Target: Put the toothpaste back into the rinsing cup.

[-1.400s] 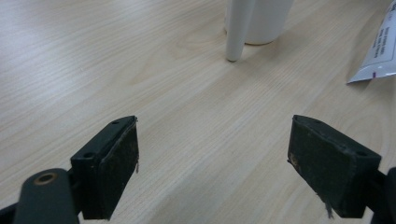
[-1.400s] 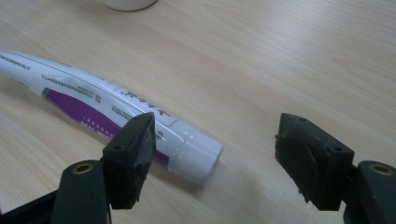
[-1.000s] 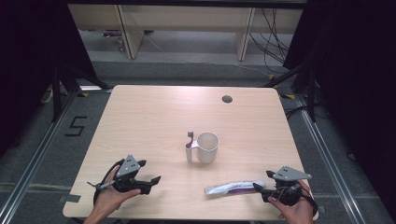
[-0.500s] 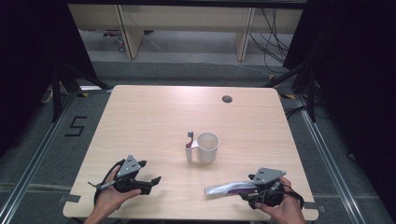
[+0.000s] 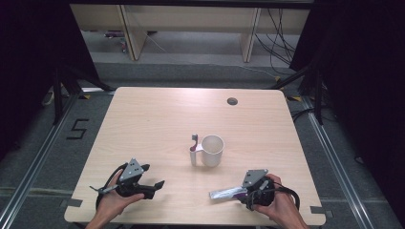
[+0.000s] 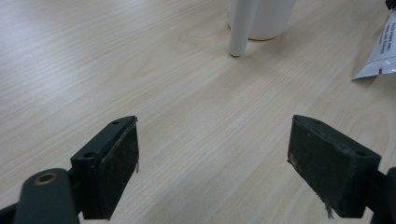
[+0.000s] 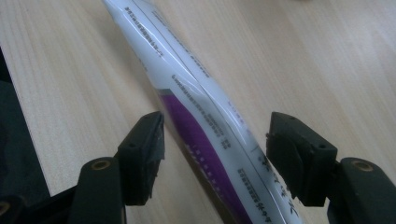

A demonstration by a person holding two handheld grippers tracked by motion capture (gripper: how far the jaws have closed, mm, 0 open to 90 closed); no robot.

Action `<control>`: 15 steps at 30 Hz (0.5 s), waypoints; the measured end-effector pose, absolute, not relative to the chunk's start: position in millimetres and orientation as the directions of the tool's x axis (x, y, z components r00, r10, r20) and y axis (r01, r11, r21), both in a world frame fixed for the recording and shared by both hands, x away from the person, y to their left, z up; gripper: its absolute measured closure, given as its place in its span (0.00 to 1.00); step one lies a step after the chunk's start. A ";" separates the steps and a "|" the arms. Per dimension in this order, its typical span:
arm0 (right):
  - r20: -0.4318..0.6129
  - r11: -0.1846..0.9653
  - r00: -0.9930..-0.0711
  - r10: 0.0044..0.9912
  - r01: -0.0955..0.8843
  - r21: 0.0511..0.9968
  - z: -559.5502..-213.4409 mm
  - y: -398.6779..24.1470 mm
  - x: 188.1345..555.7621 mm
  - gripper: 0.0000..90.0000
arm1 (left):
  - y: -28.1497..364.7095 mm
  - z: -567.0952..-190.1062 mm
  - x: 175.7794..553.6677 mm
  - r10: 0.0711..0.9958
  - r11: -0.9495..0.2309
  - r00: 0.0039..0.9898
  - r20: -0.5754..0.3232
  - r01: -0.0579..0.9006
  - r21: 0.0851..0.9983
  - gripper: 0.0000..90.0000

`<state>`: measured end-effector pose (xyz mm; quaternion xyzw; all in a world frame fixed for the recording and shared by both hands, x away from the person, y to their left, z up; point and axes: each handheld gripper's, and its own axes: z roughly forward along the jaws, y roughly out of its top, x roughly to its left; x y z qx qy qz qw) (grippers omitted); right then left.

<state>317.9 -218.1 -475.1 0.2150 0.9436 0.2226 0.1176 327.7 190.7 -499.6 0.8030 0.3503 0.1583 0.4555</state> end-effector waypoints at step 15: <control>-0.145 0.888 -0.924 0.353 0.282 0.363 -474.9 -204.7 328.5 0.55 | 190.1 -499.7 327.5 0.700 -0.361 0.712 -0.056 0.421 0.832 0.18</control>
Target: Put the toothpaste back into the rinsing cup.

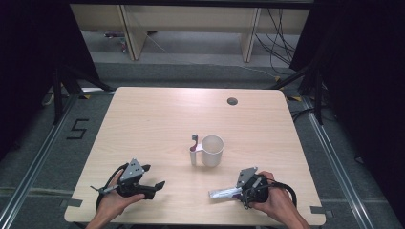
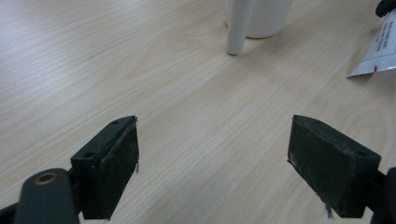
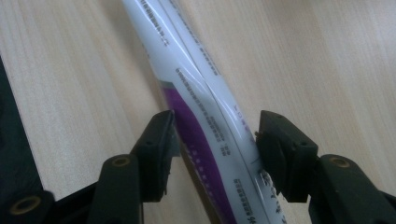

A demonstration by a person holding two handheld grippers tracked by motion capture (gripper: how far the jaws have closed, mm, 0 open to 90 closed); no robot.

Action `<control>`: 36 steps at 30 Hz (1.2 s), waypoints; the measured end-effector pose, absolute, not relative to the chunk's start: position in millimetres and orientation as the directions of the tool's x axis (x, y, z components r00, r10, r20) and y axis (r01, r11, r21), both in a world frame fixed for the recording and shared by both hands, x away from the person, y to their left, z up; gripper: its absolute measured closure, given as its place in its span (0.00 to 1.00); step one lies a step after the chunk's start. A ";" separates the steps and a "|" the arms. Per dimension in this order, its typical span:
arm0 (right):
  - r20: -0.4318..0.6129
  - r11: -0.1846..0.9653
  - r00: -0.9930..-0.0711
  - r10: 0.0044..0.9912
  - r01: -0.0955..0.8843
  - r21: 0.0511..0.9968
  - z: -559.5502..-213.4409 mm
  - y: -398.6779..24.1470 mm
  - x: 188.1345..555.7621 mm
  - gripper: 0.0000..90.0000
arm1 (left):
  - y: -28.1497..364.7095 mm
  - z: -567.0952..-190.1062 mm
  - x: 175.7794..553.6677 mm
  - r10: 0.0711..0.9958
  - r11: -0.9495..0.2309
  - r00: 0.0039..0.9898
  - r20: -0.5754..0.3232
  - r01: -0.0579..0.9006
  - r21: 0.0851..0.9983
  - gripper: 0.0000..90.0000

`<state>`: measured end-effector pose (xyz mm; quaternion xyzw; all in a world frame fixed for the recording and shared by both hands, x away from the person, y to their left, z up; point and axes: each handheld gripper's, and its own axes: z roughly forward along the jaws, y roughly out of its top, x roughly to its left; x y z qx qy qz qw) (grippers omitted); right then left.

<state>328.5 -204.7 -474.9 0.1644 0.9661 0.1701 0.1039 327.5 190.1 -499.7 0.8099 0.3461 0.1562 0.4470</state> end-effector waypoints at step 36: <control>-0.118 0.951 -0.949 0.293 0.277 0.135 -473.0 -176.9 330.8 0.84 | 190.1 -502.0 328.1 0.690 -0.390 0.723 -0.040 0.418 0.820 0.18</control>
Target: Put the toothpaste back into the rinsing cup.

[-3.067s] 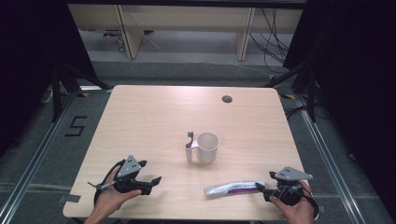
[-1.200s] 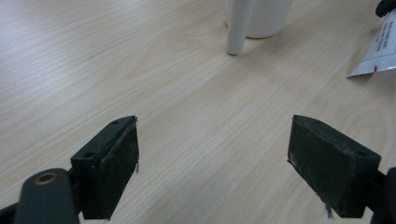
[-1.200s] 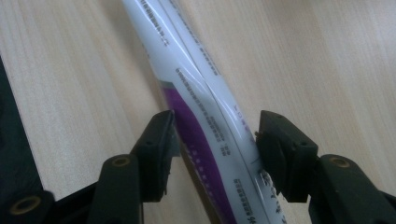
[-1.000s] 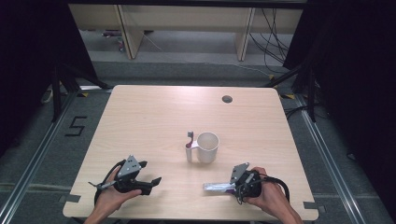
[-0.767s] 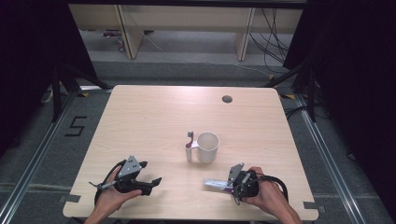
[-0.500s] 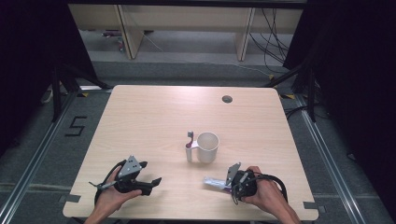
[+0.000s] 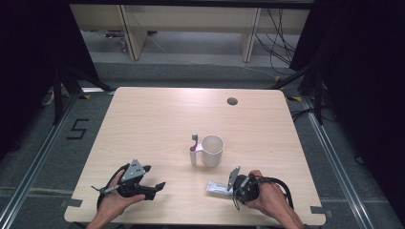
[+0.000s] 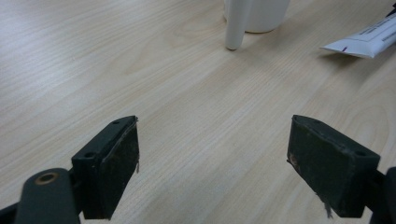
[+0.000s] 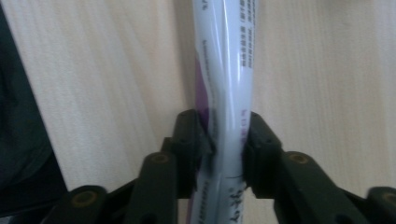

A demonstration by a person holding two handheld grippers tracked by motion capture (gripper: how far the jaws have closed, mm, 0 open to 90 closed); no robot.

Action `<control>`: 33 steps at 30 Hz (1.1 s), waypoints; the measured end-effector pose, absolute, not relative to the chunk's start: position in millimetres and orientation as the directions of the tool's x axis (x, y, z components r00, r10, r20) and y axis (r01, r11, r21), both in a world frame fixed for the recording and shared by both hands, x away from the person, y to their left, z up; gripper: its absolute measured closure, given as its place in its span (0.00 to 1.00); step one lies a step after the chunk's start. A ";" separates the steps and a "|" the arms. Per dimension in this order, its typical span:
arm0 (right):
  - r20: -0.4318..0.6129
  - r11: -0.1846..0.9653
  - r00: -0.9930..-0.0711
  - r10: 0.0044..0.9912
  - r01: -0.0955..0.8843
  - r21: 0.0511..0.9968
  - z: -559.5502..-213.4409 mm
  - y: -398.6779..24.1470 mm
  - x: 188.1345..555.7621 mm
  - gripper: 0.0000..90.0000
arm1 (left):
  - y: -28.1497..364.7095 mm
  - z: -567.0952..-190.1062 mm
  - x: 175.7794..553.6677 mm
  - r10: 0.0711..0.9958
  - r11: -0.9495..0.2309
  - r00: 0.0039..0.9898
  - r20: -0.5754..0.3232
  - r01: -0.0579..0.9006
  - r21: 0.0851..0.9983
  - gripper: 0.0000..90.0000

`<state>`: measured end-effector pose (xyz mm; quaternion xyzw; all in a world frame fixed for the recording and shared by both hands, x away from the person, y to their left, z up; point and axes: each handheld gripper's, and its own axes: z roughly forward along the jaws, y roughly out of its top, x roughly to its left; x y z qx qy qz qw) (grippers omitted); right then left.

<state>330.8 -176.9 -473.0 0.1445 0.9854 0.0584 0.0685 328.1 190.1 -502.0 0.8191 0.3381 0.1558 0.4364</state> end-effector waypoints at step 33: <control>-0.105 0.827 -0.926 0.362 0.267 0.495 -440.9 -215.6 318.2 0.86 | 189.1 -502.8 327.9 0.703 -0.366 0.710 -0.053 0.425 0.828 0.19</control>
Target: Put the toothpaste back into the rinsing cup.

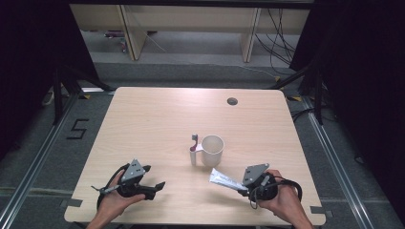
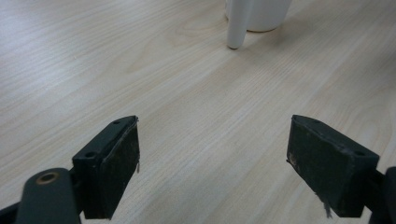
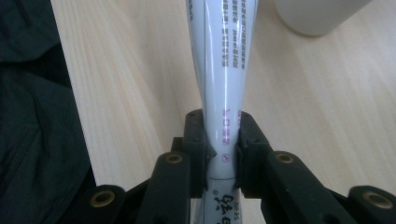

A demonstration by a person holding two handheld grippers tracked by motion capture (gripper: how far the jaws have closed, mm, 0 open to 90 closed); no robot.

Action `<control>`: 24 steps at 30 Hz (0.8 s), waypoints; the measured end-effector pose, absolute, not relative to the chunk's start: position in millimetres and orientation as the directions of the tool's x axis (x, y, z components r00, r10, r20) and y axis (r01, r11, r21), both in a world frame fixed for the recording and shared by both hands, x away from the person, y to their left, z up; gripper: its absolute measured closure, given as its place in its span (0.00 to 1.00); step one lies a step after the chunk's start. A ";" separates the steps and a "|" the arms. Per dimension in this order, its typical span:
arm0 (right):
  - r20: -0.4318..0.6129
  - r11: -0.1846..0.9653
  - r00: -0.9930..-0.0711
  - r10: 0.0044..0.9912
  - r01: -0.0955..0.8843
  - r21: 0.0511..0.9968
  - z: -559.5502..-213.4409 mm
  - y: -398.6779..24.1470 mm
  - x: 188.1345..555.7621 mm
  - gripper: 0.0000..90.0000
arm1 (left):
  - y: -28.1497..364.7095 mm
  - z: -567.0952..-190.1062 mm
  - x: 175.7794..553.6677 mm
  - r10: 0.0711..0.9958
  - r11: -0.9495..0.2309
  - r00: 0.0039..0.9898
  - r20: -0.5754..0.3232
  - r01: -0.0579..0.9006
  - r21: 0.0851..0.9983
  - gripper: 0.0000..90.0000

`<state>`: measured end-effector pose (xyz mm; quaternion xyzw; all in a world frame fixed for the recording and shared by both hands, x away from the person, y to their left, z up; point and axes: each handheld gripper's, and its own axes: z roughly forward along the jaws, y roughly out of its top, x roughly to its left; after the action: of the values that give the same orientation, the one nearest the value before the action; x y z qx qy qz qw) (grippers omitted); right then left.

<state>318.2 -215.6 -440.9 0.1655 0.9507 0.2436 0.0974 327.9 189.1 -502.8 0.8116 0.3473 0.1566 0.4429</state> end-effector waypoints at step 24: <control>0.005 0.422 -0.843 0.538 0.275 0.864 -402.6 -240.5 366.9 0.86 | 190.3 -502.9 328.1 0.703 -0.363 0.708 -0.062 0.433 0.825 0.19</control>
<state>366.9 -240.5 -402.6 0.2445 0.8321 0.4786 0.1373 328.1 190.3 -502.9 0.8111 0.3502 0.1528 0.4428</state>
